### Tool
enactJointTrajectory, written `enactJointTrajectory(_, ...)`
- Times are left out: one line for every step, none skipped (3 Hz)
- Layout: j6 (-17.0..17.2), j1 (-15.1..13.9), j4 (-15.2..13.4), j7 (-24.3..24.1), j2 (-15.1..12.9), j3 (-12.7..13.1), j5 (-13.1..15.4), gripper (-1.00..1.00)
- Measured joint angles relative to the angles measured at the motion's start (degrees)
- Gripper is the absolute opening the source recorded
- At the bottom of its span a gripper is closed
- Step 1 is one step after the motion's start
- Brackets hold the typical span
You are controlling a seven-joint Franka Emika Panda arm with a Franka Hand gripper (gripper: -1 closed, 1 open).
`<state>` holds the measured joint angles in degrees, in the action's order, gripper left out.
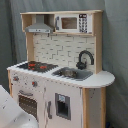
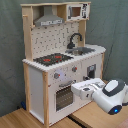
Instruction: Play with the kitchen
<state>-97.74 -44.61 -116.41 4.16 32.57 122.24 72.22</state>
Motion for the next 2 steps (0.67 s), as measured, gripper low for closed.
enactJointTrajectory(-2.51, 0.00, -3.12, -2.60, -1.91, -0.92, 3.85, 1.00)
enactJointTrajectory(-5.55, -0.05, -5.06, -4.99, -3.43, -2.12, 8.54, 1.00)
